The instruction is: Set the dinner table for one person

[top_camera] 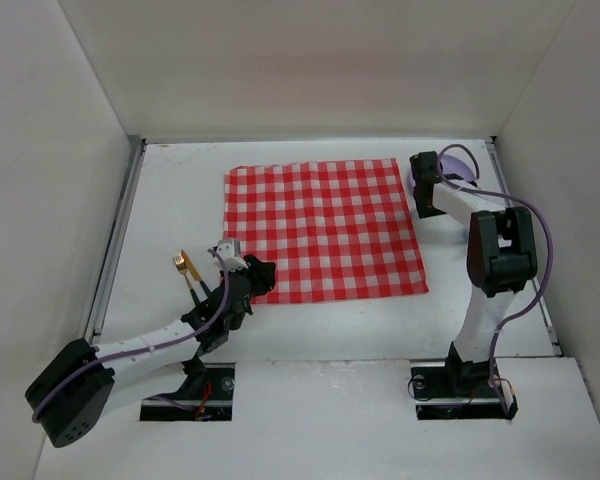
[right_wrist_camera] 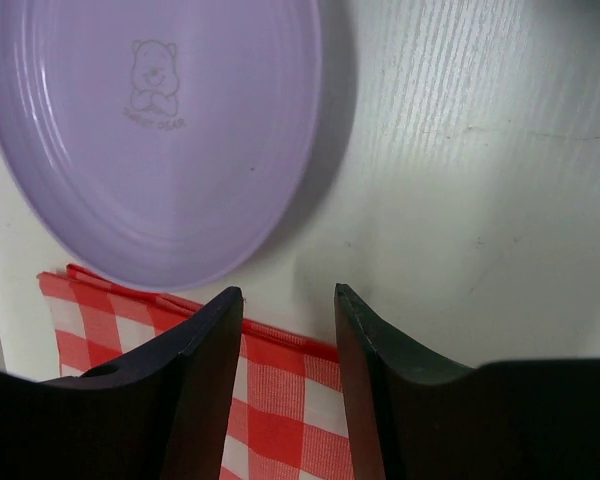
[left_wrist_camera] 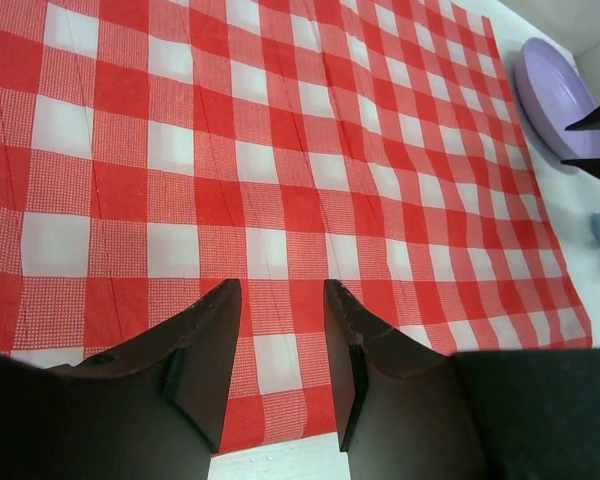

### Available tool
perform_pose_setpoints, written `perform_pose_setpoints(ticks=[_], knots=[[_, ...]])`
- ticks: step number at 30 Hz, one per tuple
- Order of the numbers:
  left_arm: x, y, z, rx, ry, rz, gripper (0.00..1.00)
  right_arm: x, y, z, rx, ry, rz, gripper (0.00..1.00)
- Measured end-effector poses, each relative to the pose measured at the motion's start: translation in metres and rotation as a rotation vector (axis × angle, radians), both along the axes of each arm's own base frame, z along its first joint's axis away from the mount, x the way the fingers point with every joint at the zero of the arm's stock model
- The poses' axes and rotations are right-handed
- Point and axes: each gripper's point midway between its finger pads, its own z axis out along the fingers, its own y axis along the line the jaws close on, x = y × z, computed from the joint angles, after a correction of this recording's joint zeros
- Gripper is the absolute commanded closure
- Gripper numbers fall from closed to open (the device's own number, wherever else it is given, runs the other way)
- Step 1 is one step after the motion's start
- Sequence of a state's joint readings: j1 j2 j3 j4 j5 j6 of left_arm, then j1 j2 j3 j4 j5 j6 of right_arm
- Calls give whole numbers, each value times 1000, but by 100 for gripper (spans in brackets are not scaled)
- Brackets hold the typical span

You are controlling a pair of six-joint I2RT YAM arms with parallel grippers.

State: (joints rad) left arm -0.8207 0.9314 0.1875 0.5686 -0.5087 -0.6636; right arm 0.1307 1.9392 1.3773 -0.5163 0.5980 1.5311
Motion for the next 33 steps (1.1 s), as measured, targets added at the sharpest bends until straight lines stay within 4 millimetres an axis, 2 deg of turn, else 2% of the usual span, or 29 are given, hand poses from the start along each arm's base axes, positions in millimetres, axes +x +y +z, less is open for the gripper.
perform_pose_setpoints(ticks=[10, 17, 23, 31, 33], knots=[[2, -1, -1, -3, 0, 2, 64, 10, -6, -3, 34, -1, -46, 52], [4, 2, -3, 2, 4, 14, 63, 12, -13, -15, 53, 26, -58, 55], [5, 3, -3, 0, 2, 22, 63, 21, -16, -13, 70, 16, -59, 69], [5, 3, -3, 1, 2, 23, 63, 22, -22, -27, 88, 38, -69, 93], [6, 4, -3, 0, 2, 25, 63, 24, -23, -26, 94, 27, -69, 94]])
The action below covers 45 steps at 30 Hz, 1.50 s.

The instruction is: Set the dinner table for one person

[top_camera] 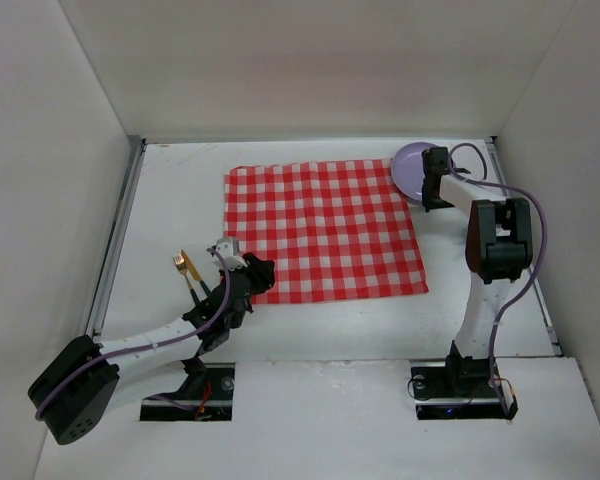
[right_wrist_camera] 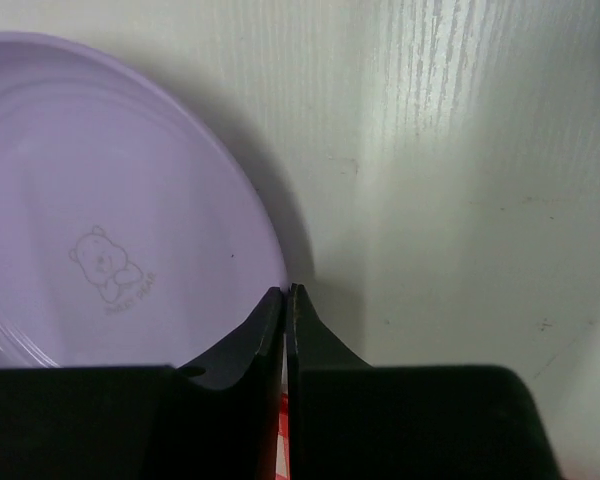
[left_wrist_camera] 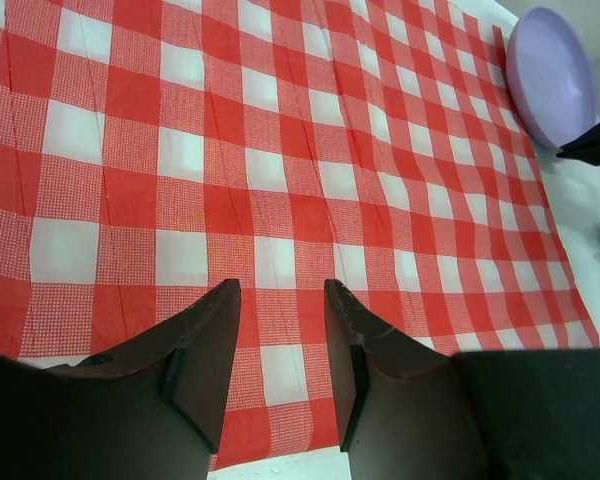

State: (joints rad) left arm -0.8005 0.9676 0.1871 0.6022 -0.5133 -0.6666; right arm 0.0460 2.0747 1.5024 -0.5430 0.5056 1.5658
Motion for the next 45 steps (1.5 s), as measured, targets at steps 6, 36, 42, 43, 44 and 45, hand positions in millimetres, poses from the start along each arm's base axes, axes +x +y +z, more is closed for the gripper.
perform_pose_setpoints(ticks=[6, 36, 42, 43, 44, 45], knots=[[0, 2, -2, 4, 4, 4, 63, -2, 0, 8, -2, -40, 14, 96], [28, 23, 2, 42, 8, 142, 60, -119, 236, 63, -35, -261, 1149, 92], [34, 18, -2, 65, 24, 148, 60, -122, 244, 32, -28, -191, 1203, 92], [34, 18, -5, 71, 29, 149, 60, -124, 245, 28, -25, -179, 1214, 92], [34, 18, -7, 75, 34, 149, 60, -126, 246, 24, -24, -163, 1224, 91], [34, 18, -9, 81, 38, 150, 60, -127, 246, 22, -26, -151, 1233, 91]])
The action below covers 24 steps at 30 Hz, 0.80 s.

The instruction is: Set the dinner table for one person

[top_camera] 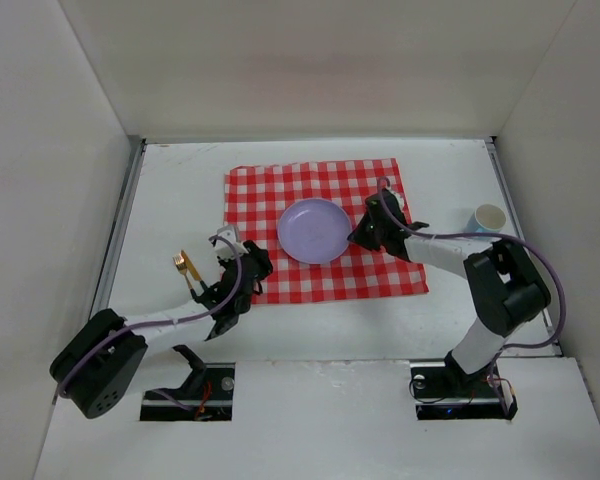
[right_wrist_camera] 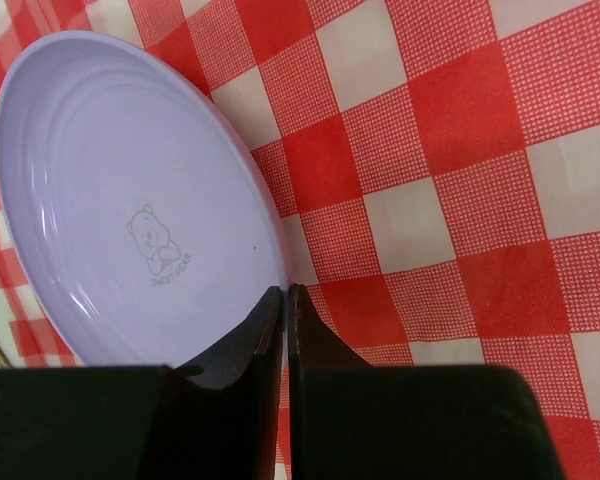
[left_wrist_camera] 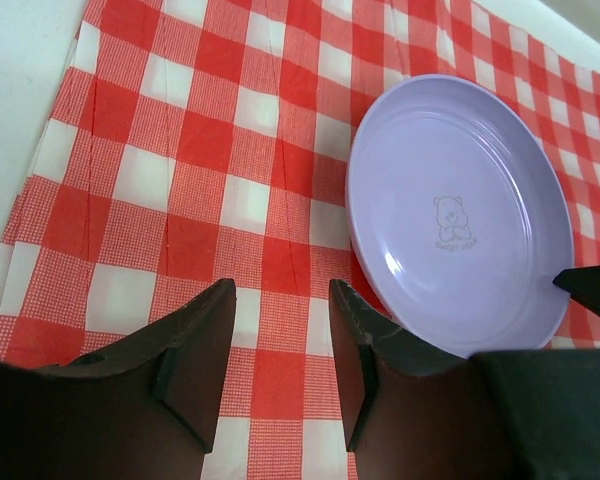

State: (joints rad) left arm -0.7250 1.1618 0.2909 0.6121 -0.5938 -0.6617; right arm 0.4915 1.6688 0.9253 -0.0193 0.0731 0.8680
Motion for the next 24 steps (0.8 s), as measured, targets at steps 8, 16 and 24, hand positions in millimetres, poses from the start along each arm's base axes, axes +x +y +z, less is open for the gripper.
perform_pose_setpoints(ticks=[8, 16, 24], knots=[[3, -1, -4, 2, 0, 5, 59, 1, 6, 2, -17, -1, 25, 72], [6, -4, -4, -3, -13, 3, 58, -3, -6, 21, -64, -38, 24, 42], [-4, -28, -2, -3, -26, -81, 56, 2, -157, 177, -199, -392, -352, 80]])
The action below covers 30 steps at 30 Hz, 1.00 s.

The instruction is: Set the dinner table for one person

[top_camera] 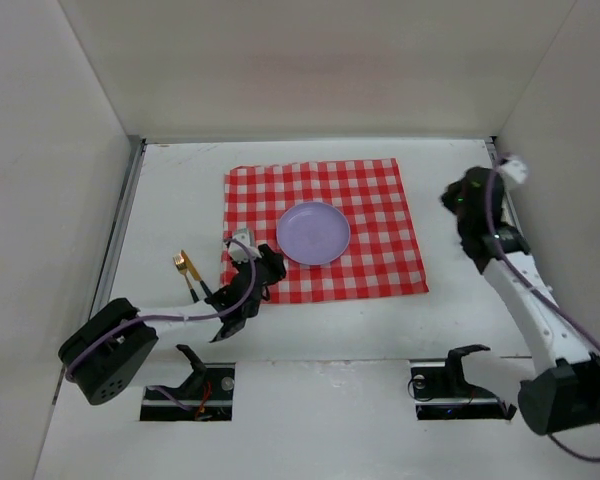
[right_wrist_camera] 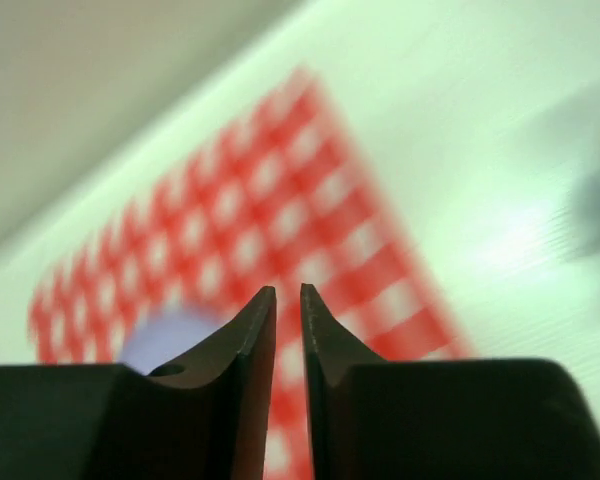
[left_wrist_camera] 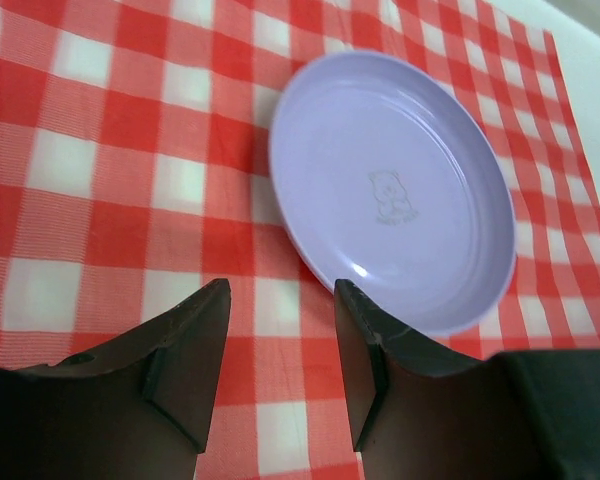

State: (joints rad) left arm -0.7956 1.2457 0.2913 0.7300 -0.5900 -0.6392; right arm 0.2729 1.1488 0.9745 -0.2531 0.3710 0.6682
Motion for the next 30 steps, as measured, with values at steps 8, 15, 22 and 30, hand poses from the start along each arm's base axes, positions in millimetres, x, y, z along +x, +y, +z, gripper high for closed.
perform_pose_setpoints(ticks=[8, 15, 22, 30], knots=[[-18, -29, 8, 29, -30, -122, 55, -42, -178, 22, -131, -24, -573, 38], [-21, -36, 18, 18, -59, -147, 54, -31, -215, -85, -114, 277, -623, 39], [-25, -40, 22, 19, -72, -167, 54, -21, -215, -130, -34, 371, -586, 44], [-25, -41, 20, 25, -69, -170, 54, -7, -221, -145, 48, 347, -593, 86]])
